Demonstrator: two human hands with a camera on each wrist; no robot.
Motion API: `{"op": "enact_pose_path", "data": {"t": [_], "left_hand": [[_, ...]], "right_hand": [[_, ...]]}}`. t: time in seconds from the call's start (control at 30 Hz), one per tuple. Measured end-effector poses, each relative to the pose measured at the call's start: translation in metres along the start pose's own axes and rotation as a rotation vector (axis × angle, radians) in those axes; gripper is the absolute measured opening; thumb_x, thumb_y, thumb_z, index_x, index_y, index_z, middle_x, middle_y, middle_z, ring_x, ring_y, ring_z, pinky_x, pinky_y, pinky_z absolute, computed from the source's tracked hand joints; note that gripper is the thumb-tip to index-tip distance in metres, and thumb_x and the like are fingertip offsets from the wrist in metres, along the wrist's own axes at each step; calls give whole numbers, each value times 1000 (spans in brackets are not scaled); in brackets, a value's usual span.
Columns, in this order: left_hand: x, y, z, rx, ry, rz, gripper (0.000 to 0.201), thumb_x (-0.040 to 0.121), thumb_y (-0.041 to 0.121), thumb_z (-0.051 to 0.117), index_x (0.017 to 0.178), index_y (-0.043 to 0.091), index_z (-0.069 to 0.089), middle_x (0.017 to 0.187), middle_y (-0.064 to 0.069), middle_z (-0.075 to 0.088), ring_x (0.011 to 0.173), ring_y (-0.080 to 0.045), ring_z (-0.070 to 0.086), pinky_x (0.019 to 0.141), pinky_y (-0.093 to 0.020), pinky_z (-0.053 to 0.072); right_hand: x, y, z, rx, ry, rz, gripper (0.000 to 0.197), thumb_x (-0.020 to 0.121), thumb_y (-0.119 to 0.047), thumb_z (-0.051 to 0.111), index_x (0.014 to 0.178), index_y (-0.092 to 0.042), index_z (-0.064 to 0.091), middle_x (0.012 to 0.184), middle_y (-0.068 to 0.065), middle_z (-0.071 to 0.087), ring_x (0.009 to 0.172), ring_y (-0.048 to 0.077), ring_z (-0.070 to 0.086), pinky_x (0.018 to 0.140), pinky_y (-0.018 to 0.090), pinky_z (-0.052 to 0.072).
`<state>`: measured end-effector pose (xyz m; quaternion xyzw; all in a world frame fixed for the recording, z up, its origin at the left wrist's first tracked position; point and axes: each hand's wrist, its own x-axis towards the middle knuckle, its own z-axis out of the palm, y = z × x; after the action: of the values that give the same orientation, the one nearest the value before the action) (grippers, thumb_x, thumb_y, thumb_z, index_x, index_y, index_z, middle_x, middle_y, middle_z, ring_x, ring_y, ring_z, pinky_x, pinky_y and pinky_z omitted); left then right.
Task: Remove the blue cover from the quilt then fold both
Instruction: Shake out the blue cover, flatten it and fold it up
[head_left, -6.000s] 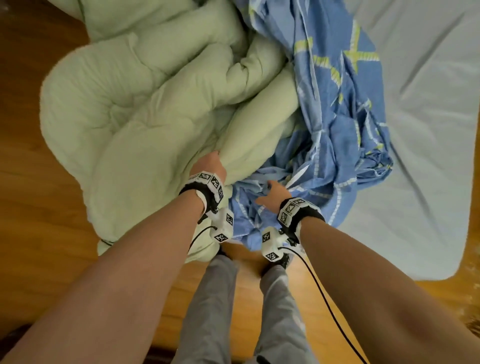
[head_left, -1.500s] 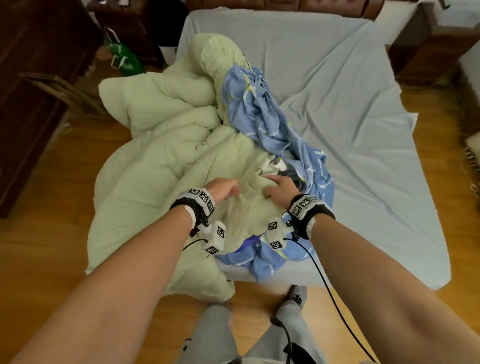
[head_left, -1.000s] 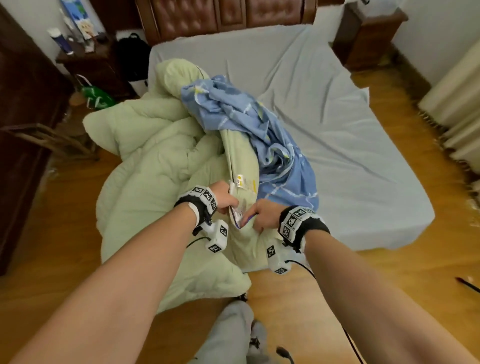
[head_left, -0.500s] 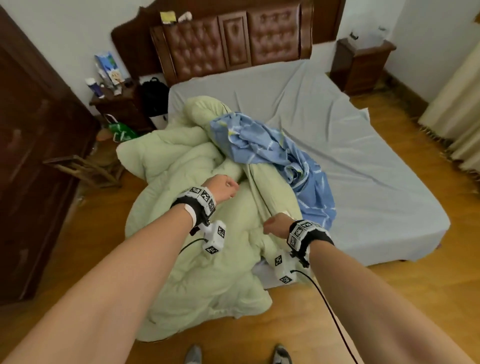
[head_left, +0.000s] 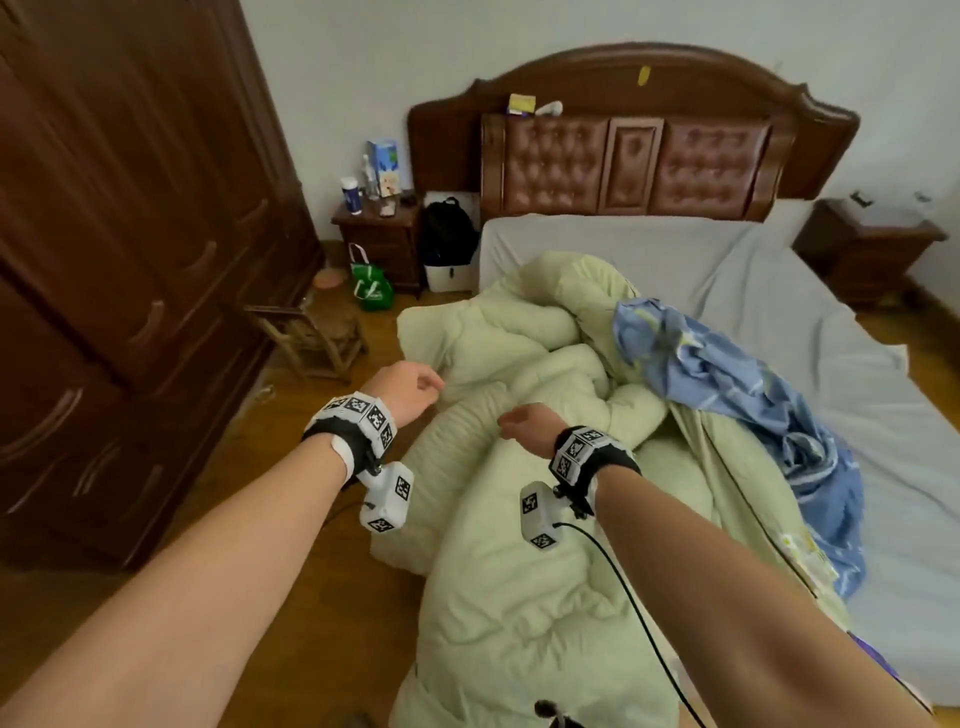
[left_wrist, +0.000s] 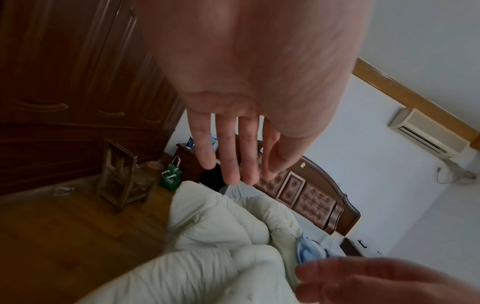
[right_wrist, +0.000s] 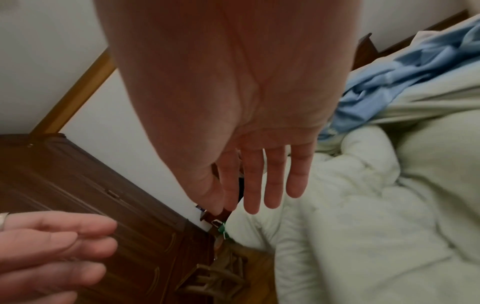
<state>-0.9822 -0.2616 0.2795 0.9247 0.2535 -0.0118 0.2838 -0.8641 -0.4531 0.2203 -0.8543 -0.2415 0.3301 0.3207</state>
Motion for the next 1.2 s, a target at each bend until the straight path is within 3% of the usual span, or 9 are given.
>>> {"op": "enact_pose_path", "data": {"t": [0.17, 0.27, 0.37, 0.43, 0.5, 0.67, 0.87, 1.07, 1.2], "left_hand": [[21, -121, -82, 8, -44, -41, 12, 89, 29, 60, 87, 39, 67, 101, 10, 69, 95, -14, 64, 85, -31, 52], [40, -179, -127, 30, -30, -54, 12, 89, 31, 60, 87, 40, 67, 104, 11, 69, 96, -13, 63, 87, -33, 53], [64, -227, -155, 106, -22, -94, 14, 91, 32, 58, 98, 37, 70, 106, 13, 66, 100, -13, 61, 82, -27, 43], [88, -255, -168, 160, -51, -106, 16, 92, 32, 58, 102, 36, 69, 109, 12, 66, 102, -13, 61, 80, -26, 39], [110, -275, -175, 170, -99, -115, 14, 90, 32, 59, 99, 38, 68, 111, 12, 67, 102, -13, 62, 83, -26, 42], [227, -327, -207, 176, -186, -100, 15, 89, 31, 62, 100, 37, 68, 112, 12, 68, 103, -12, 63, 93, -34, 52], [439, -339, -241, 225, -297, -4, 14, 88, 29, 63, 98, 37, 68, 112, 10, 68, 102, -11, 61, 90, -29, 50], [642, -295, -278, 223, -345, 158, 13, 89, 30, 62, 97, 39, 66, 111, 9, 66, 101, -12, 61, 86, -28, 50], [771, -247, -277, 229, -424, 298, 13, 89, 32, 62, 99, 39, 66, 115, 8, 66, 105, -15, 62, 93, -34, 51]], "right_hand": [[65, -115, 93, -51, -75, 49, 31, 89, -20, 66, 120, -19, 69, 123, 3, 67, 117, 22, 59, 104, 34, 45], [106, -177, 125, -67, -92, 14, 35, 93, -20, 61, 127, -17, 63, 128, 4, 63, 119, 22, 58, 96, 28, 45], [150, -222, 145, -49, -72, 18, 41, 95, -19, 58, 135, -11, 56, 133, 6, 58, 121, 24, 55, 95, 28, 45], [190, -236, 157, -43, -44, 40, 44, 95, -21, 58, 137, -10, 54, 134, 8, 58, 120, 24, 56, 98, 31, 48], [220, -242, 163, -44, -36, 75, 46, 95, -23, 59, 138, -8, 53, 134, 9, 57, 121, 26, 56, 101, 34, 48], [349, -252, 171, -41, -24, 148, 45, 92, -25, 63, 132, -7, 56, 131, 10, 60, 119, 29, 57, 102, 41, 48], [505, -277, 116, 74, 47, 219, 35, 92, -19, 64, 125, -5, 63, 124, 11, 65, 116, 28, 60, 100, 32, 47], [609, -300, 10, 67, 150, 354, 43, 89, -21, 67, 129, -7, 62, 127, 9, 63, 118, 27, 58, 100, 32, 47], [670, -292, -64, 168, 303, 489, 47, 85, -22, 71, 130, -11, 59, 126, 11, 64, 114, 26, 61, 100, 35, 48]]}}
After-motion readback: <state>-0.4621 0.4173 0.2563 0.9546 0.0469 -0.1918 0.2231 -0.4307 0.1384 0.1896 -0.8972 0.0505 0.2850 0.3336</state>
